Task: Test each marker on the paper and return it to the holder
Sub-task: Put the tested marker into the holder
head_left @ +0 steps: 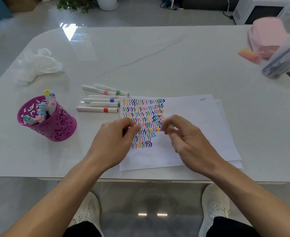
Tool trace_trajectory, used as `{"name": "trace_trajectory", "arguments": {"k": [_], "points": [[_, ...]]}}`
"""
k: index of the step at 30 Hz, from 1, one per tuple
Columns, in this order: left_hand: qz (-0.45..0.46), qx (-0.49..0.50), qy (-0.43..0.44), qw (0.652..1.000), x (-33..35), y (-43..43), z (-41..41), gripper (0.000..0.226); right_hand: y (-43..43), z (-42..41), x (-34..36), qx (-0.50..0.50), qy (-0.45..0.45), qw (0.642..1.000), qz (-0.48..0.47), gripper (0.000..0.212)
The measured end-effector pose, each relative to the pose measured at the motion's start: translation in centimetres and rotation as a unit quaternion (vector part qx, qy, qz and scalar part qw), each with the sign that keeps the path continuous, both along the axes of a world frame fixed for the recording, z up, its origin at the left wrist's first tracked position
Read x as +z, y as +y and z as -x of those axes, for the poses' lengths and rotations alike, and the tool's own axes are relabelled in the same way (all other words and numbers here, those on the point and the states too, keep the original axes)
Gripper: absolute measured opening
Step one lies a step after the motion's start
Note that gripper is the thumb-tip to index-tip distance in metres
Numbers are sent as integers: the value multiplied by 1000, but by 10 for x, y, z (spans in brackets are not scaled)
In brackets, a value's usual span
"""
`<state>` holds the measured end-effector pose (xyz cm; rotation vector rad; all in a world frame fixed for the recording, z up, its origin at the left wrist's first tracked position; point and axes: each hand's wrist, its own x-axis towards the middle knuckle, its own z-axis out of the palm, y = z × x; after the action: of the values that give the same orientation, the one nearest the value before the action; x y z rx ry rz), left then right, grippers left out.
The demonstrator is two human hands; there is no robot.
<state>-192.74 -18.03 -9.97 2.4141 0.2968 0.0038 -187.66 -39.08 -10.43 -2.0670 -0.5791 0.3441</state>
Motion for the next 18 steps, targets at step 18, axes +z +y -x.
{"name": "trace_trajectory", "arguments": {"k": [18], "points": [[-134, -140, 19, 981, -18, -5, 0, 35, 6, -2, -15, -87, 140, 976, -141, 18]]}}
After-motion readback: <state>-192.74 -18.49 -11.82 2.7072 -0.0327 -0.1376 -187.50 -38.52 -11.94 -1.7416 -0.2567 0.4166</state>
